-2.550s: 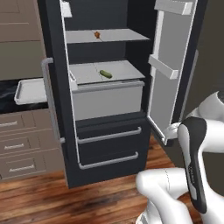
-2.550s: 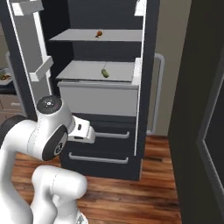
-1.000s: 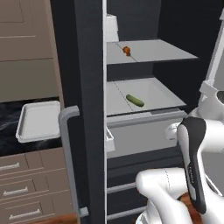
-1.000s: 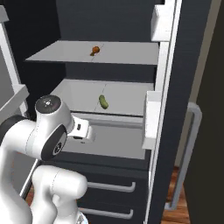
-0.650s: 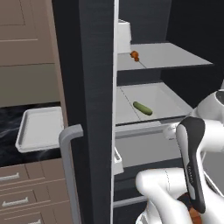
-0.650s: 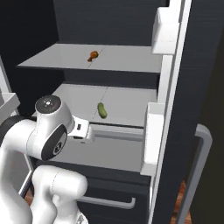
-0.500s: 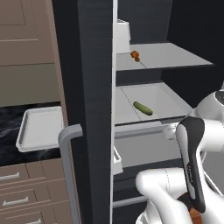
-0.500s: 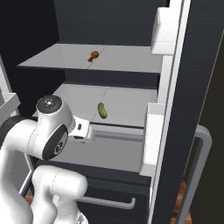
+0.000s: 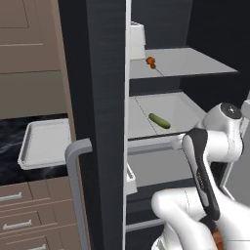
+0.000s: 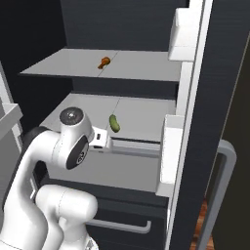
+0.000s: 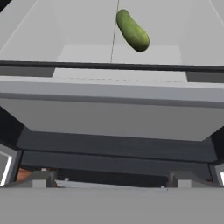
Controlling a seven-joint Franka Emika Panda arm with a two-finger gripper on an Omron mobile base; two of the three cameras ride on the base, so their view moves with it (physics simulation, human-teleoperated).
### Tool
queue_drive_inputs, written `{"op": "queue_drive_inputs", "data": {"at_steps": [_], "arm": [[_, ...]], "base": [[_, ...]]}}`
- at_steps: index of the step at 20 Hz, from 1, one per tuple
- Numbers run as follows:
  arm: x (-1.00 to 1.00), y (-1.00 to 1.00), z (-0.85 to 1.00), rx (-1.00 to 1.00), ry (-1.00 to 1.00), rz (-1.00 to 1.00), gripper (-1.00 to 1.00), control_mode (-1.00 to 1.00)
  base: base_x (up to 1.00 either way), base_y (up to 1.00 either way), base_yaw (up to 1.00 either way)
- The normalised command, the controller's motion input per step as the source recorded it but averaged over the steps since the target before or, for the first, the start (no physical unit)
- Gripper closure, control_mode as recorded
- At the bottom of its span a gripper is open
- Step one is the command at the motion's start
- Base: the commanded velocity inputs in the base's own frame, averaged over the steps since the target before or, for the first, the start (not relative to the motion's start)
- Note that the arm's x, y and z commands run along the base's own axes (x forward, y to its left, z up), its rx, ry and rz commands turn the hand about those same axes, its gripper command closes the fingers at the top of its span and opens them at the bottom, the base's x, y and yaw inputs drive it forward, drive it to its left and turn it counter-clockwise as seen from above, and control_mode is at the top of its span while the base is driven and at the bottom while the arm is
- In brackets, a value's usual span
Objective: Place one cucumber and one chicken drumstick in each tupperware on the nearby counter, to pack two identical lunches.
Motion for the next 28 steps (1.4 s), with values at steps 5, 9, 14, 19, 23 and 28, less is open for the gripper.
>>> {"op": "queue_drive_inputs", "data": {"at_steps": [5,9,14,19,23,28], "arm": [[0.50,-0.03,0.00,0.00,-0.10,0.00,-1.00,-1.00],[0.49,-0.14,0.00,0.00,-0.09,0.00,-1.00,-1.00],[0.49,-0.20,0.00,0.00,-0.01,0.00,-1.00,-1.00],[0.59,-0.12,0.01,0.00,0.00,0.00,-1.00,-1.00],[0.67,0.00,0.00,0.00,0.00,0.00,-1.00,-1.00],[0.60,0.00,-0.06,0.00,0.00,0.03,-1.00,-1.00]], "base": [[0.00,0.00,0.00],[0.00,0.00,0.00],[0.00,0.00,0.00],[0.00,0.00,0.00],[0.00,0.00,0.00],[0.00,0.00,0.00]]}}
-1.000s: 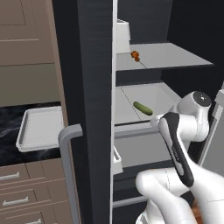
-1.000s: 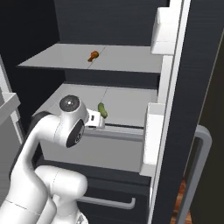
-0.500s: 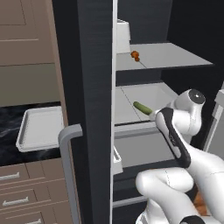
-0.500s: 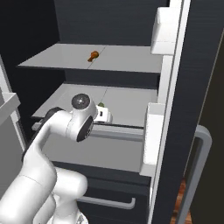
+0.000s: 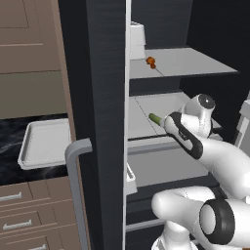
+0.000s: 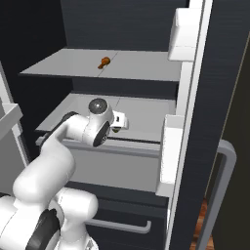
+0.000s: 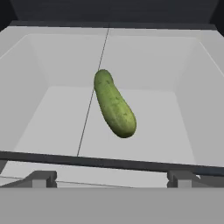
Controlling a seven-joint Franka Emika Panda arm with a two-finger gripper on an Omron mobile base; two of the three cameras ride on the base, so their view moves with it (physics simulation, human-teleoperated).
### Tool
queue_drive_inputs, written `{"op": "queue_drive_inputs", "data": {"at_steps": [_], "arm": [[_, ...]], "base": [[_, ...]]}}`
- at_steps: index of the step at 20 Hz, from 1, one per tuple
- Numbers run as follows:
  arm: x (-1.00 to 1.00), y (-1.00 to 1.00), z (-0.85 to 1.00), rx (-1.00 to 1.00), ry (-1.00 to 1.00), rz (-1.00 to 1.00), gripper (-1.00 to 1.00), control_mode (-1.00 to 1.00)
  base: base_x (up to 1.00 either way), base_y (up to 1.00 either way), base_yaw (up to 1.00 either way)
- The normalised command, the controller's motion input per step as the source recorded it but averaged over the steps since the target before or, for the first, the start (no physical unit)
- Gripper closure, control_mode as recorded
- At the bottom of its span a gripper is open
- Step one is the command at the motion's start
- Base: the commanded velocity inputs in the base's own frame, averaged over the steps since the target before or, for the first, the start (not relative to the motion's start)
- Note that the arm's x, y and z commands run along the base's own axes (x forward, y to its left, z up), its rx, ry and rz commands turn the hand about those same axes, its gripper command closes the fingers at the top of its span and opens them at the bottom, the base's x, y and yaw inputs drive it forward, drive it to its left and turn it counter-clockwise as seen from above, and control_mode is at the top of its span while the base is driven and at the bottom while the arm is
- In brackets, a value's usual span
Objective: Place one cucumber and one chicken drumstick in each tupperware on the nearby counter, to pack two identical lunches.
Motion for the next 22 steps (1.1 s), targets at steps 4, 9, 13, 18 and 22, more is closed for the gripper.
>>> {"op": "queue_drive_inputs", "data": {"at_steps": [4,9,13,18,22], "arm": [[0.52,0.00,-0.18,0.00,0.00,0.04,-1.00,-1.00],[0.52,0.00,-0.24,0.00,0.00,0.04,-1.00,-1.00],[0.54,0.00,-0.26,0.00,0.00,0.05,-1.00,-1.00],[0.54,0.00,-0.31,0.00,0.00,0.05,-1.00,-1.00],[0.42,0.00,-0.52,0.00,0.00,0.03,-1.00,-1.00]], "base": [[0.00,0.00,0.00],[0.00,0.00,0.00],[0.00,0.00,0.00],[0.00,0.00,0.00],[0.00,0.00,0.00]]}}
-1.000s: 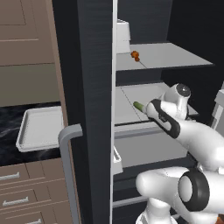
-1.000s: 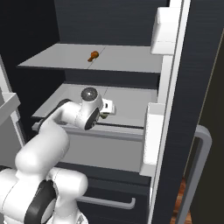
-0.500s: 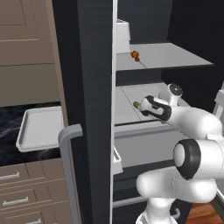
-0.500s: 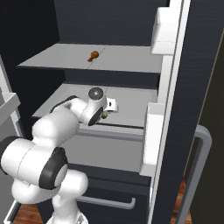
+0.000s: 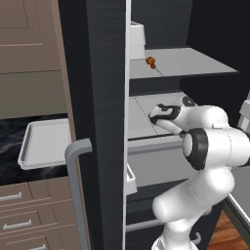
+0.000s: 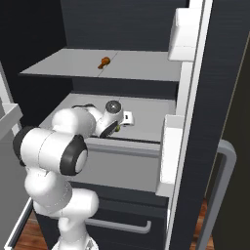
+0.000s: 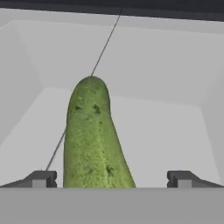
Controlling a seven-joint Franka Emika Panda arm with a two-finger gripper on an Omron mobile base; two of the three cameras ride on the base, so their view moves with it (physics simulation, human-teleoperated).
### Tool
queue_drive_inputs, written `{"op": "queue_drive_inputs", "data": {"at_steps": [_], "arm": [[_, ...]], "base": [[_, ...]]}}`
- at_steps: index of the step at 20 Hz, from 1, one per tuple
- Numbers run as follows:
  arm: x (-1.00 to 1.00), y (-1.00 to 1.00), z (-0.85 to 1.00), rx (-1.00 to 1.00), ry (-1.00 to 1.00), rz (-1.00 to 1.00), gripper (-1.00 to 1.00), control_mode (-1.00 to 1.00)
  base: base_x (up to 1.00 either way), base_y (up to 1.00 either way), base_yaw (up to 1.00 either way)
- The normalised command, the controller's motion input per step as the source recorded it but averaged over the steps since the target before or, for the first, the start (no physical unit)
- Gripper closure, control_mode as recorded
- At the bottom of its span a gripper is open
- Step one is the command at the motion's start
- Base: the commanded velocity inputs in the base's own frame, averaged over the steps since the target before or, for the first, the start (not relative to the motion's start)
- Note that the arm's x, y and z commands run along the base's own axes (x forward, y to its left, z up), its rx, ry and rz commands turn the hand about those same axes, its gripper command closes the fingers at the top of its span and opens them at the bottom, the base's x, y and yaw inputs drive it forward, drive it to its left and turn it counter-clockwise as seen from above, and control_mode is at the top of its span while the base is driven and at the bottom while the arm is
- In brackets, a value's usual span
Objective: Place one cucumber and one chicken drumstick in each tupperware on the nearby counter, to pack two identical lunches.
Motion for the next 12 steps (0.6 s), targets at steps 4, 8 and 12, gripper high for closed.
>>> {"op": "queue_drive_inputs", "data": {"at_steps": [4,8,12], "arm": [[0.41,0.08,-0.63,-0.03,0.00,0.02,1.00,-1.00],[0.17,0.14,-0.62,-0.04,0.02,0.02,1.00,-1.00],[-0.87,0.10,-0.40,-0.03,0.12,0.00,1.00,-1.00]], "base": [[0.00,0.00,0.00],[0.00,0.00,0.00],[0.00,0.00,0.00]]}}
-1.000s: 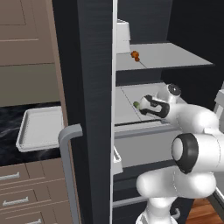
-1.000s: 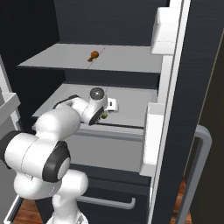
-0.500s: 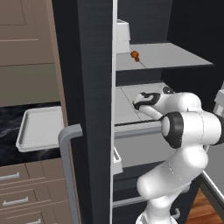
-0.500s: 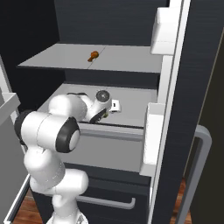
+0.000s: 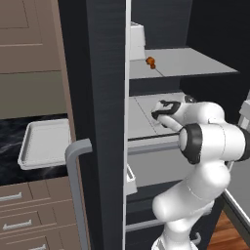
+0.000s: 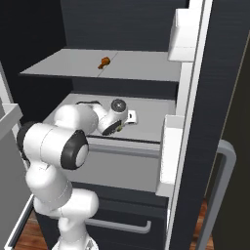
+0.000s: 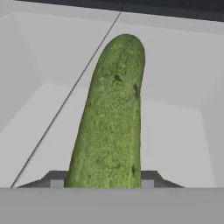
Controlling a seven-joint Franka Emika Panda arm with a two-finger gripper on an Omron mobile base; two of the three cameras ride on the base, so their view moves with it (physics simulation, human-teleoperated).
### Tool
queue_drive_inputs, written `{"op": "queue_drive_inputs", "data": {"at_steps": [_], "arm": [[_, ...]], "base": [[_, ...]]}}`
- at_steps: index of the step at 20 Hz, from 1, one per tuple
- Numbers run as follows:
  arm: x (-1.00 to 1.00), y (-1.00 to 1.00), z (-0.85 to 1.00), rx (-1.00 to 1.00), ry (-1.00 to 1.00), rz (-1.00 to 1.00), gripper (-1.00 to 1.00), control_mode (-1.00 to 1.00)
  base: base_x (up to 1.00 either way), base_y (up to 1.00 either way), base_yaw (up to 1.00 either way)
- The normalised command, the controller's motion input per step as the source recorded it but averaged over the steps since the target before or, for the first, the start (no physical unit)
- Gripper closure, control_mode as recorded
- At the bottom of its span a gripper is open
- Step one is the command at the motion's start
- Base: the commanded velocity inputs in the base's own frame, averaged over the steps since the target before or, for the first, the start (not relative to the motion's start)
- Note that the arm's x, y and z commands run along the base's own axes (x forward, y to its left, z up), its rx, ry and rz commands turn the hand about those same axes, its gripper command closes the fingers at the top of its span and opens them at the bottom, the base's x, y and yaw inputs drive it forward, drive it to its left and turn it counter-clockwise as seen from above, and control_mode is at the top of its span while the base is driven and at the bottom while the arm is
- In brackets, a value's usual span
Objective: Place one cucumber and one chicken drumstick in each tupperware on the nearby counter, to pack two identical lunches.
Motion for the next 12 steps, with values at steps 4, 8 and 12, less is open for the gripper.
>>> {"op": "queue_drive_inputs", "data": {"at_steps": [4,8,12], "arm": [[-1.00,0.03,0.01,-0.03,0.14,0.00,1.00,-1.00],[-1.00,-0.01,0.85,-0.02,0.16,0.00,1.00,-1.00],[-1.00,0.00,1.00,-0.05,0.20,0.01,1.00,-1.00]], "base": [[0.00,0.00,0.00],[0.00,0.00,0.00],[0.00,0.00,0.00]]}}
